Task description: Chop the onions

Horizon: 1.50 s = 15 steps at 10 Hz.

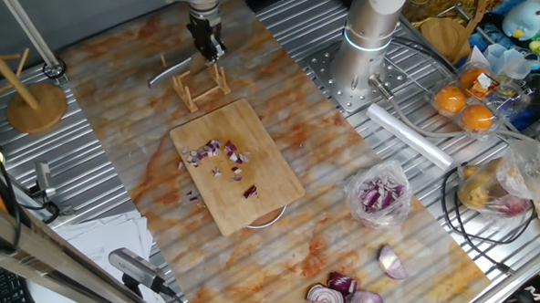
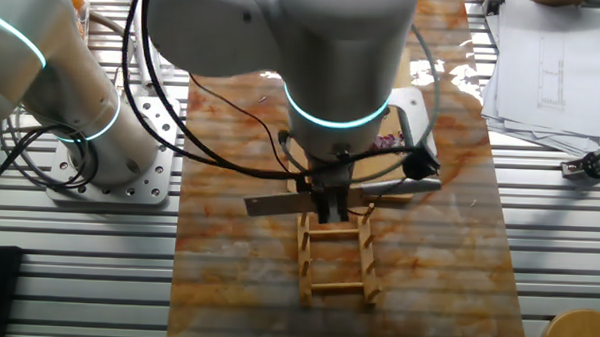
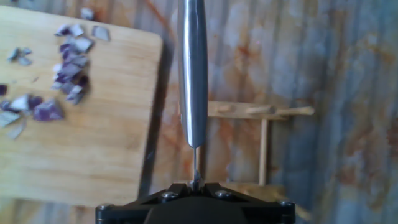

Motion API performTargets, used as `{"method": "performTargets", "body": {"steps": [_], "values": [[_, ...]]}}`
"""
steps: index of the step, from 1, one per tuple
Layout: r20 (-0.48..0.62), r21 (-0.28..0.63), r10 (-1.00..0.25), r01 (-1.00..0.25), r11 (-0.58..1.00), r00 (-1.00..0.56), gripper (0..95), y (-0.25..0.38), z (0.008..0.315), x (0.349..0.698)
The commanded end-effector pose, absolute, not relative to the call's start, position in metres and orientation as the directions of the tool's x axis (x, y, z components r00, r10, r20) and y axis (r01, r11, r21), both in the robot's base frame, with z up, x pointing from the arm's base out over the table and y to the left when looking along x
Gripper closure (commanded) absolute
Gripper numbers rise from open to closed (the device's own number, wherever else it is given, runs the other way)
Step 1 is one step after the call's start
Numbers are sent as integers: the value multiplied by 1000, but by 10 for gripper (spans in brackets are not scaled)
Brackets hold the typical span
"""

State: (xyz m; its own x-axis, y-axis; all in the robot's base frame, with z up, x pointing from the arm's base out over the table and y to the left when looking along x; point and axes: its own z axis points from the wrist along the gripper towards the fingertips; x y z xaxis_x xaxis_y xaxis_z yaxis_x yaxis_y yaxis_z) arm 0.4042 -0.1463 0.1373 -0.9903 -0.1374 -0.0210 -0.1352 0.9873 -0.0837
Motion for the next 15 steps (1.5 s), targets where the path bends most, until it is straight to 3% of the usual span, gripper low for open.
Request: {"method": "performTargets", "body": {"steps": [1,15], "values": [[-19,-80,-138,-136,987,-990,950,-153,133,413],[-42,-59,-163,-160,985,-986,950,-159,53,427]]}}
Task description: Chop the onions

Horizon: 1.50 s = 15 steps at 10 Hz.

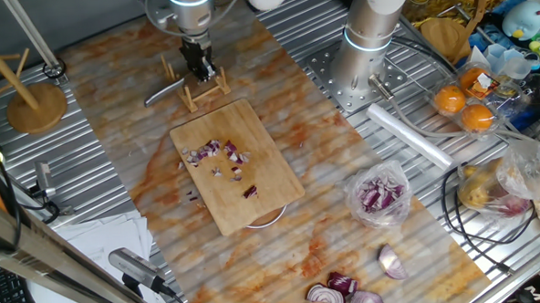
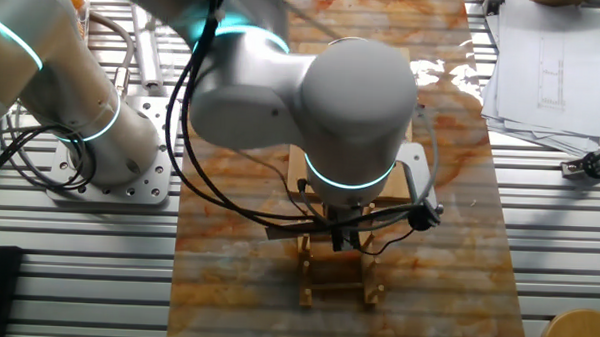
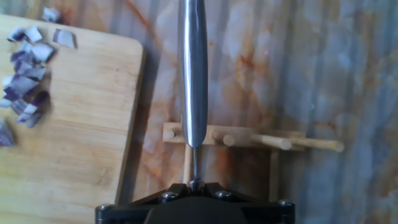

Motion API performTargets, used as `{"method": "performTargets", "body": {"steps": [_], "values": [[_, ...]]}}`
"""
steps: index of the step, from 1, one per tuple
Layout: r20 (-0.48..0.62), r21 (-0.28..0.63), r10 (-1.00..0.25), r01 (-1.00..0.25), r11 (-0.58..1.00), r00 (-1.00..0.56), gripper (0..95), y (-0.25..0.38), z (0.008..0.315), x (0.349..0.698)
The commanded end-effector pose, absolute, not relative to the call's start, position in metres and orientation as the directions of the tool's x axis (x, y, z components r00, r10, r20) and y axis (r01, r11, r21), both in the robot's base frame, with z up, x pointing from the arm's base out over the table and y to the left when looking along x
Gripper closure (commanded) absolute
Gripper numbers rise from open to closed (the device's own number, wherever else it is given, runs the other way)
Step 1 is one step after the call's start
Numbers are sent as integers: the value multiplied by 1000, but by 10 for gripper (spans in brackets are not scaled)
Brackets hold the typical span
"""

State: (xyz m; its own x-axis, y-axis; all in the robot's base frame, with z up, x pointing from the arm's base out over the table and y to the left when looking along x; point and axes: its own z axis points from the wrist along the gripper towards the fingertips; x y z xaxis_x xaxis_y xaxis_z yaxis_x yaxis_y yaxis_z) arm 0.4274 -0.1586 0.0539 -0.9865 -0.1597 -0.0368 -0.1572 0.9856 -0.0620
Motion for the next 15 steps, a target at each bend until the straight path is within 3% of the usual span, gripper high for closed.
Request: {"method": "performTargets", "body": {"steps": [1,7,8,9,10,13,15], "values": [[-46,-61,-163,-160,985,-986,950,-159,50,427],[-49,-75,-165,-161,984,-985,950,-159,41,426],[-51,-77,-168,-164,983,-984,760,-159,41,426],[-48,-77,-173,-169,983,-984,760,-160,43,427],[-46,-80,-183,-179,981,-982,570,-162,45,429],[-50,-71,-188,-185,980,-981,570,-162,57,435],[-38,-50,-191,-189,981,-981,570,-159,93,441]]}}
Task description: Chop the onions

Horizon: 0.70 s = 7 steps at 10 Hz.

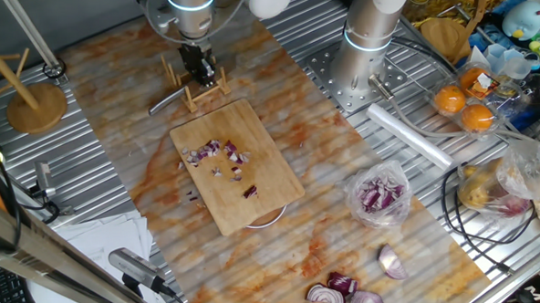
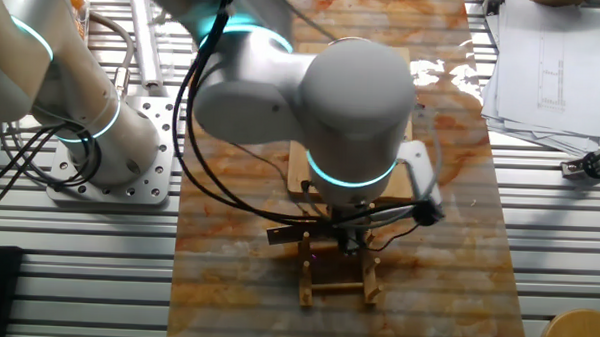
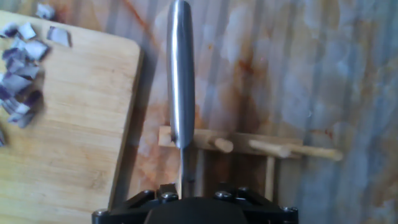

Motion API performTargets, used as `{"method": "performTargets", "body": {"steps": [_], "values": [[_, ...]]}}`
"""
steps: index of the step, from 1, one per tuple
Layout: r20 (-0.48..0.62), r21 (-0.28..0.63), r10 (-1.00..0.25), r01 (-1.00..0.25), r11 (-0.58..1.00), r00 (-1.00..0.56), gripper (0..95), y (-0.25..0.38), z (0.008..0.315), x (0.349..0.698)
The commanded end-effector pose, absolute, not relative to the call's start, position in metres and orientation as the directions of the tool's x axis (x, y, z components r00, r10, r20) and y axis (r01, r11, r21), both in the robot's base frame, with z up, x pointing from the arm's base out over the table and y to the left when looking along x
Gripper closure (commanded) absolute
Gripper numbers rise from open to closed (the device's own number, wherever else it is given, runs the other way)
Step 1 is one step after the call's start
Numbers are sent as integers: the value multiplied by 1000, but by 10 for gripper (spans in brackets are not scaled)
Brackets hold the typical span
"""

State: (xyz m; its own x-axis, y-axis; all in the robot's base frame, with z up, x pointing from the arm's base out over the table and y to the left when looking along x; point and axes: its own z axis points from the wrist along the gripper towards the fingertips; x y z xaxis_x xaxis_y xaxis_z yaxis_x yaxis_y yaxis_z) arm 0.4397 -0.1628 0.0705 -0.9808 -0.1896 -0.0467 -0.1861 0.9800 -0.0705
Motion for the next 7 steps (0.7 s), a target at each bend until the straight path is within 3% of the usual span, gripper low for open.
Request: {"method": "performTargets", "body": {"steps": [1,5,7], "values": [[-34,-48,-200,-198,979,-979,570,-157,109,440],[20,-41,-136,-137,990,-990,570,-127,171,428],[14,-28,-27,-27,999,-1000,950,-98,188,419]]}}
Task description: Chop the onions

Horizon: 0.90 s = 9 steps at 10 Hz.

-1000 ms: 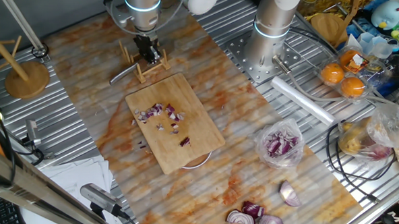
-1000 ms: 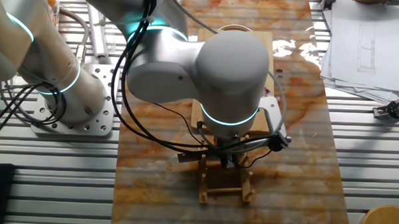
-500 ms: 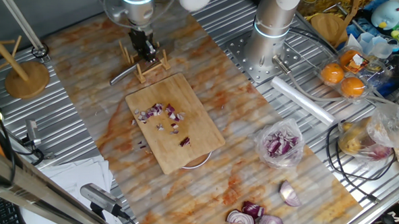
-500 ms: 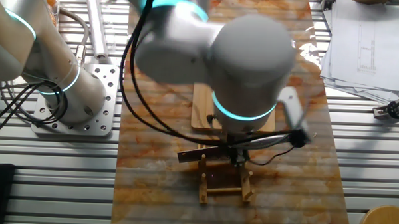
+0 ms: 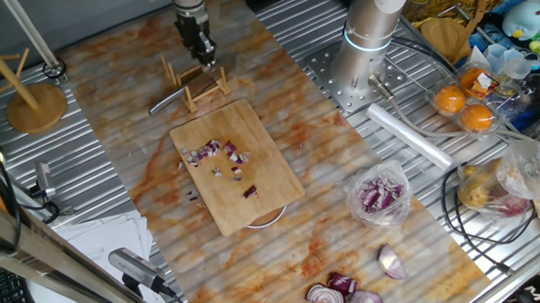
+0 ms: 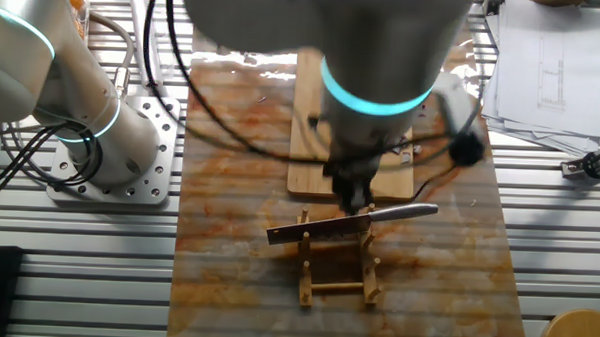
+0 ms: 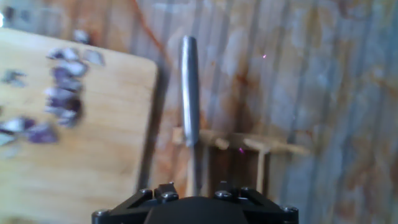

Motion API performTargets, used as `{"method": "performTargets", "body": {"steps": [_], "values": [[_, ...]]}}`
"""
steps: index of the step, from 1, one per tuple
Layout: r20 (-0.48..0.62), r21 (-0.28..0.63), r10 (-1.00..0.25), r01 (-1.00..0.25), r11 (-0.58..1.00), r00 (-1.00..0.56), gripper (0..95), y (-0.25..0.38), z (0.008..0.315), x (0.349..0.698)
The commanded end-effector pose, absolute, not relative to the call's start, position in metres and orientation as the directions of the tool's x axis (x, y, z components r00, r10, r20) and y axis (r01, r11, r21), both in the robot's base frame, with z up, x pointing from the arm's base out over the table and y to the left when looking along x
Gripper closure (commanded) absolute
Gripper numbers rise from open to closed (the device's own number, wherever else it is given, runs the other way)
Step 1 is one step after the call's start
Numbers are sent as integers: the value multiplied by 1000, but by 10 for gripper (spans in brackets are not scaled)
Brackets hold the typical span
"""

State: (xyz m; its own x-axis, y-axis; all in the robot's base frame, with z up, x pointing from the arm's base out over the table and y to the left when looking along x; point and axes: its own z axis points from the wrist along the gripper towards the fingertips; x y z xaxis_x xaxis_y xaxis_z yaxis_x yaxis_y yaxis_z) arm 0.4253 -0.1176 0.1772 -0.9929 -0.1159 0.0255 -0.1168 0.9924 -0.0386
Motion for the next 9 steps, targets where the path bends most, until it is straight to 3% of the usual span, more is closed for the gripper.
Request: {"method": "performTargets", "body": {"steps": [1,4,9], "values": [[18,-13,35,35,999,-999,950,-83,192,414],[14,2,129,129,992,-992,950,-37,197,390],[8,10,148,148,989,-989,950,-13,190,375]]}}
